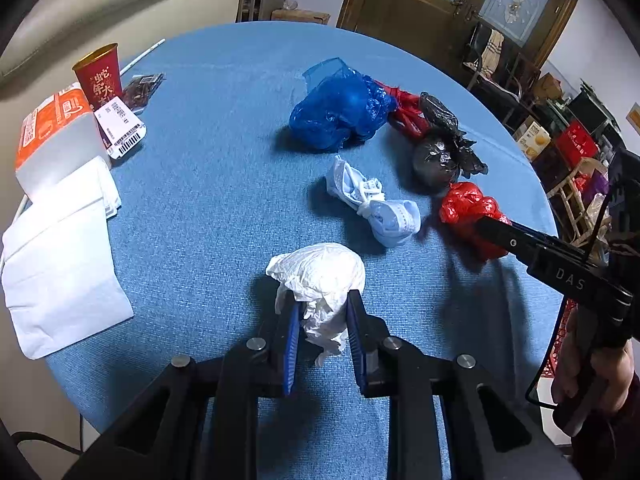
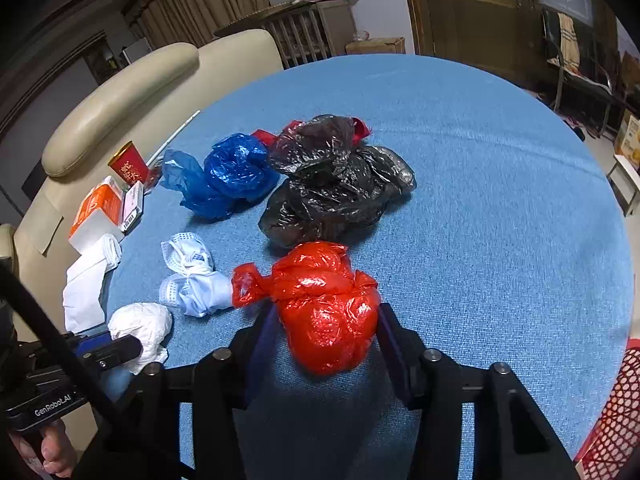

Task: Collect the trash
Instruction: 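Grasp the white tissue with the left gripper while the right grasps the red bag, then carry the tissue and red bag over the red wastebasket with both grippers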

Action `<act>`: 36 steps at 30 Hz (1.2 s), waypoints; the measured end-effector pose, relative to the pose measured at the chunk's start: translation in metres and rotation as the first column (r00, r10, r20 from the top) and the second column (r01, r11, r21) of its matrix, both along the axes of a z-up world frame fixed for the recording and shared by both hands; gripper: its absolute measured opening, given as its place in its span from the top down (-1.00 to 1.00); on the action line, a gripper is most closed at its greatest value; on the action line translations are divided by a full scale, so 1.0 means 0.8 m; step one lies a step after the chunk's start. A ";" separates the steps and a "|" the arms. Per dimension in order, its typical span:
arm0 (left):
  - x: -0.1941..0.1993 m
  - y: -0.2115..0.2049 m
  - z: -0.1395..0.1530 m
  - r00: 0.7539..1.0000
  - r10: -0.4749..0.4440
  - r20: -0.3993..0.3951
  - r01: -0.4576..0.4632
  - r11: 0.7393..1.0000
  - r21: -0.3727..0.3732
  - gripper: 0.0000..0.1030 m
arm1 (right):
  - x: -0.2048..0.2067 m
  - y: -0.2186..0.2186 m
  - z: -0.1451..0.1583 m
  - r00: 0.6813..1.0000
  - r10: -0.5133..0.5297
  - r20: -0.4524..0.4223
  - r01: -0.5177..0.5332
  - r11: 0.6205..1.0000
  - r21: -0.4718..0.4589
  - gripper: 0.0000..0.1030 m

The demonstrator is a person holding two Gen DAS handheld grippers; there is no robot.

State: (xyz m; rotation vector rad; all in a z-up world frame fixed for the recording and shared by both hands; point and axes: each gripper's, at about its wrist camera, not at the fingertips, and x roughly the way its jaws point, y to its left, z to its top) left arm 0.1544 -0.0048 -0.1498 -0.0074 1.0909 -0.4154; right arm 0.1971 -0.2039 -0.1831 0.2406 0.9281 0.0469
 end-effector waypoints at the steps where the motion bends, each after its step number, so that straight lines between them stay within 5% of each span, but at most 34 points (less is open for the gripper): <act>1: 0.000 0.000 0.001 1.000 0.001 0.003 -0.001 1.000 0.002 0.52 | -0.001 0.000 0.000 1.000 0.001 0.002 -0.001 1.000 0.000 0.05; 19: -0.005 -0.016 0.004 0.999 -0.015 0.043 0.013 0.999 0.043 0.32 | -0.060 -0.020 0.013 0.997 -0.066 0.047 0.066 0.998 0.009 0.08; 23: -0.007 -0.018 0.005 0.999 -0.017 0.051 0.015 0.999 0.047 0.52 | -0.069 -0.022 0.012 0.997 -0.067 0.043 0.066 0.998 0.013 0.08; 36: -0.039 -0.045 0.037 0.988 -0.090 0.122 0.085 0.995 0.052 0.55 | -0.094 -0.036 0.011 0.995 -0.093 0.040 0.092 0.995 0.031 0.08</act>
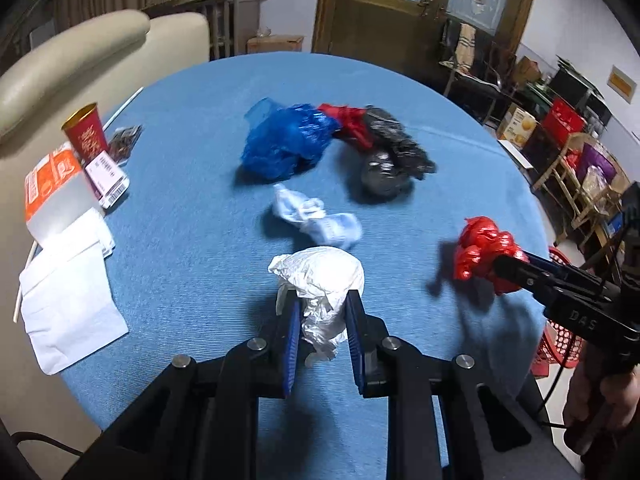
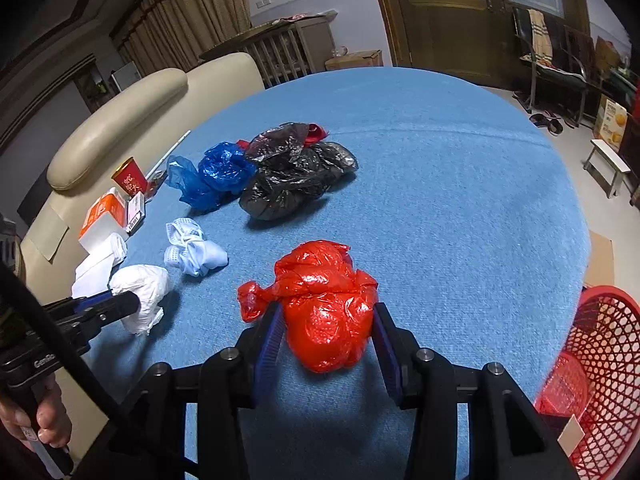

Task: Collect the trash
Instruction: 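Carry the tissue and red bag over the red wastebasket with both grippers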

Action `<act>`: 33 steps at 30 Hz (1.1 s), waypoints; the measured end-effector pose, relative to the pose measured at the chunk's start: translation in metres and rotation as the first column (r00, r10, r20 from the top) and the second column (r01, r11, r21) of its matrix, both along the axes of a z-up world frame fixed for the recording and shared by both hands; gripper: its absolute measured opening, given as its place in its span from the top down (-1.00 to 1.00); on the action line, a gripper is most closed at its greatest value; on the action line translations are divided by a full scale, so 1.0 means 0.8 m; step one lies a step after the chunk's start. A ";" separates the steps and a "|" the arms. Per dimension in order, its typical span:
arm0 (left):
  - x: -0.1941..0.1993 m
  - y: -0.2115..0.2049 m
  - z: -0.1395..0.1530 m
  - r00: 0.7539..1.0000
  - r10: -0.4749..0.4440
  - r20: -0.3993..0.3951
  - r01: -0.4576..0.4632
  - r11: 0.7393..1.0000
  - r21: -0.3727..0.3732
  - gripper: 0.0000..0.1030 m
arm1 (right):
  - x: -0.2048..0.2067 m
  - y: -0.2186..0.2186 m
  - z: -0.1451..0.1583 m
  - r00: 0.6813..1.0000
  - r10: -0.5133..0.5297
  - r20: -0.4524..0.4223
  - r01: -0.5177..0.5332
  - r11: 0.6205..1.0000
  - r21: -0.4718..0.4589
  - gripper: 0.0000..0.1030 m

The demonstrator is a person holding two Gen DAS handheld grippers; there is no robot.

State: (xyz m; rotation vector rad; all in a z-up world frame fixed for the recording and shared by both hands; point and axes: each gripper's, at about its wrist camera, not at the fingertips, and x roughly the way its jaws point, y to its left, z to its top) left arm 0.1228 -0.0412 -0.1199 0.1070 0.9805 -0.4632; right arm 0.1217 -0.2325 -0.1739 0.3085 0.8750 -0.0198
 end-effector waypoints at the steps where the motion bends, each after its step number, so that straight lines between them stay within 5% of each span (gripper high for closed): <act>1: -0.003 -0.003 0.001 1.000 -0.006 0.003 0.006 1.000 0.003 0.55 | -0.002 -0.001 0.000 1.000 -0.002 0.000 0.002 1.000 0.000 0.08; 33: -0.047 -0.078 0.027 0.992 -0.090 0.086 0.077 0.986 0.145 0.54 | -0.052 -0.034 0.017 0.998 -0.059 0.033 0.058 0.998 0.035 0.08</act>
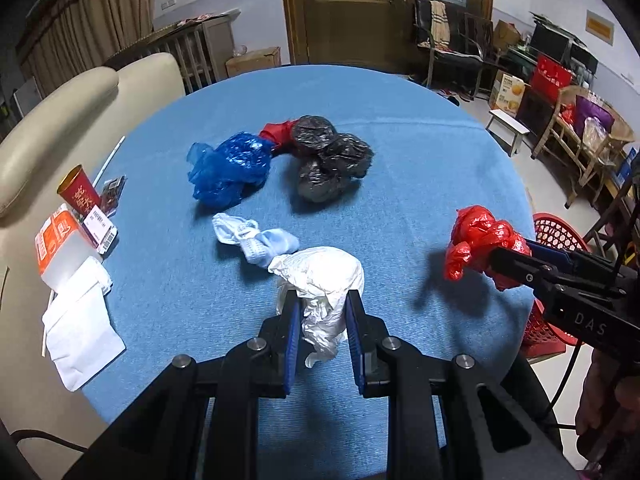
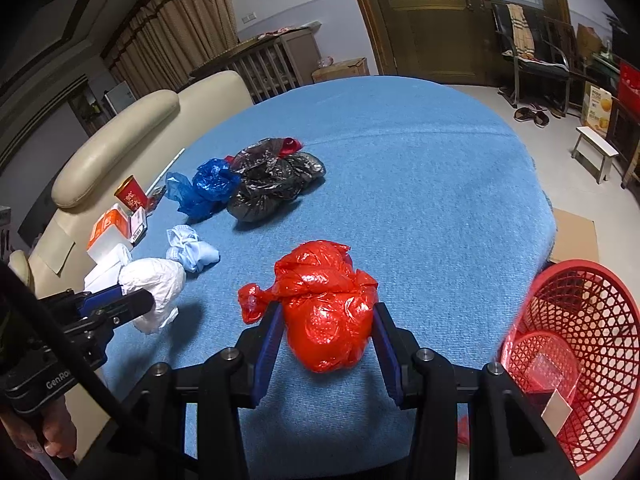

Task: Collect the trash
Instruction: 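Carry the tissue and red bag over the red wastebasket with both grippers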

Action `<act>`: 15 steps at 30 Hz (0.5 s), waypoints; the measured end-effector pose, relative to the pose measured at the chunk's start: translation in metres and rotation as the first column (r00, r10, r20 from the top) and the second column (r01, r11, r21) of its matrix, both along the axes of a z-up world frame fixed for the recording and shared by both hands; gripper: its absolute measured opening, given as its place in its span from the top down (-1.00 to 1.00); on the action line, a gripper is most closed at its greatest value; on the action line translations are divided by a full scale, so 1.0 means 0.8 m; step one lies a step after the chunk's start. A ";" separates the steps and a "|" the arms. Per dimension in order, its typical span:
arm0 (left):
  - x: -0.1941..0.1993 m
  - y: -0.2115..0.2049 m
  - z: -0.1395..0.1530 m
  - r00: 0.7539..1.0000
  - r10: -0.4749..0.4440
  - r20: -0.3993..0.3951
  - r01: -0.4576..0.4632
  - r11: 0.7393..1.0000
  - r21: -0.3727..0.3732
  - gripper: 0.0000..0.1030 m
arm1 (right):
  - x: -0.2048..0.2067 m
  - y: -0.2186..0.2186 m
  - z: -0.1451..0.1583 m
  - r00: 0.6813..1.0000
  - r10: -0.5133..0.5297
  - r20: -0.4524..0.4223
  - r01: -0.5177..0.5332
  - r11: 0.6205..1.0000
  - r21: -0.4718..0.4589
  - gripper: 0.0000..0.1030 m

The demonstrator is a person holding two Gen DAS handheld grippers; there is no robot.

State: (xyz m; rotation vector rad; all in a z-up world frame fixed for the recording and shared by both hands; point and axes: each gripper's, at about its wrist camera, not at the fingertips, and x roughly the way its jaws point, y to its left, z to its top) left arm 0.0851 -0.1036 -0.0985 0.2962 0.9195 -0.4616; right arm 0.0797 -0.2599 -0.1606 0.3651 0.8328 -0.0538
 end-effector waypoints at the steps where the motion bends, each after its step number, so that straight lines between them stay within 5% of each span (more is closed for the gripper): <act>1: -0.002 -0.003 0.000 1.000 -0.006 0.003 0.006 1.000 0.003 0.55 | -0.002 -0.002 0.000 1.000 -0.004 0.002 0.004 1.000 0.001 0.08; 15: -0.019 -0.055 0.002 0.995 -0.093 0.018 0.092 0.995 0.047 0.54 | -0.033 -0.045 0.001 0.997 -0.078 0.013 0.078 0.996 0.032 0.08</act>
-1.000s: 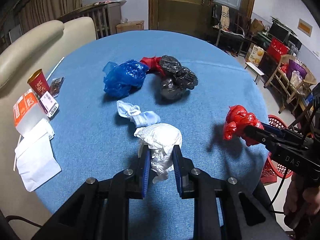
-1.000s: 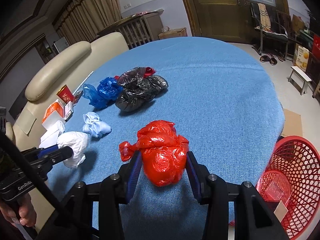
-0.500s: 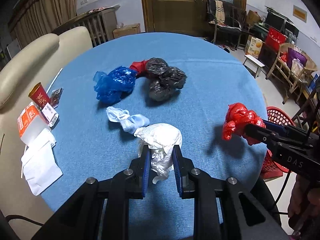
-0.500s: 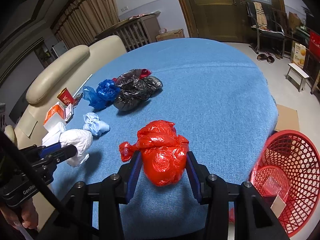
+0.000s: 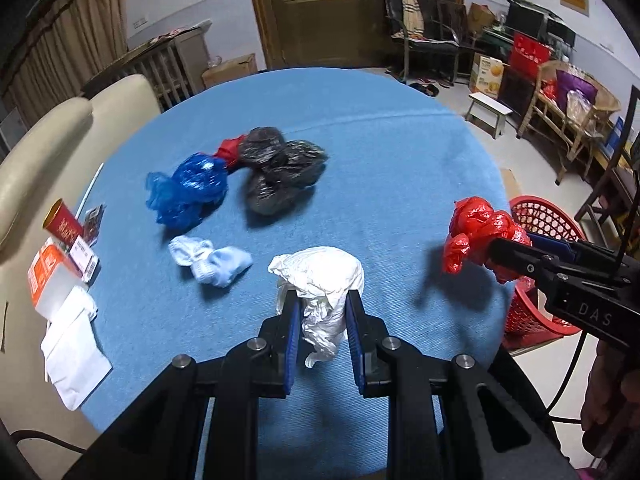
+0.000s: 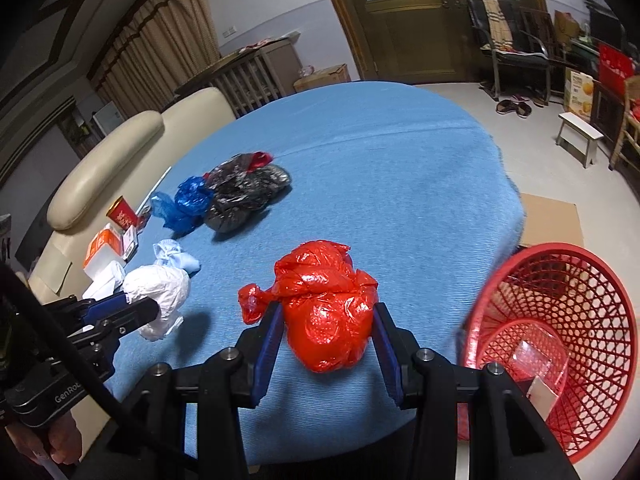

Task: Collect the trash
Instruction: 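Carry the tissue and red bag over the red wastebasket with both grippers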

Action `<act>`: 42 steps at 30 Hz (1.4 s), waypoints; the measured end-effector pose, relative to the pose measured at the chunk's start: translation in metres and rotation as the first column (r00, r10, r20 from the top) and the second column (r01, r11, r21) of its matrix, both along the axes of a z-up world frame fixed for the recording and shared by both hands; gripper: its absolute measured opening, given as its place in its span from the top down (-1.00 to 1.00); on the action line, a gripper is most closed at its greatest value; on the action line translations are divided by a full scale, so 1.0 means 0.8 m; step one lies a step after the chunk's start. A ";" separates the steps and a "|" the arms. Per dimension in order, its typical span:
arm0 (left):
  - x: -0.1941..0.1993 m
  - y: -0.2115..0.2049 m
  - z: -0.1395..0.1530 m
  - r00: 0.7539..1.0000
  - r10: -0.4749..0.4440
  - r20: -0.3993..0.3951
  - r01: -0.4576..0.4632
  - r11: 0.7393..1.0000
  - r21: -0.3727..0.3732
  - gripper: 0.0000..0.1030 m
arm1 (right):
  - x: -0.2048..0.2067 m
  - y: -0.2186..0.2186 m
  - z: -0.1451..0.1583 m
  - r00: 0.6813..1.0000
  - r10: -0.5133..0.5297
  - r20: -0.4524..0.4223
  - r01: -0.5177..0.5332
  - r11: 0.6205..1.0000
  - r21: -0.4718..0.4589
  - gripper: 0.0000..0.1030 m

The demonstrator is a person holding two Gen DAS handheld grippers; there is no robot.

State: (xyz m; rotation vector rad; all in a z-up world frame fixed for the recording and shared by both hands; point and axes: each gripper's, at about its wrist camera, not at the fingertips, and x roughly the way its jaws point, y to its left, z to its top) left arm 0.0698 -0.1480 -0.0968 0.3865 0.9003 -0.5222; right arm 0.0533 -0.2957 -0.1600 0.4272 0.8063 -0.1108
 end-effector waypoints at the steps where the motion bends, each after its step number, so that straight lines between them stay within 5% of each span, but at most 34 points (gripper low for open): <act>1: -0.002 -0.005 0.000 1.000 -0.006 0.002 0.006 1.000 0.003 0.54 | -0.003 -0.004 0.000 1.000 -0.008 0.000 0.008 1.000 0.004 0.08; 28: -0.035 -0.073 0.004 0.992 -0.128 0.013 0.128 0.991 0.039 0.54 | -0.058 -0.070 0.000 0.992 -0.129 0.015 0.128 0.991 0.041 0.08; 42: -0.048 -0.105 0.003 0.974 -0.219 -0.055 0.219 0.976 -0.009 0.54 | -0.085 -0.102 -0.003 0.982 -0.190 0.011 0.189 0.980 0.054 0.08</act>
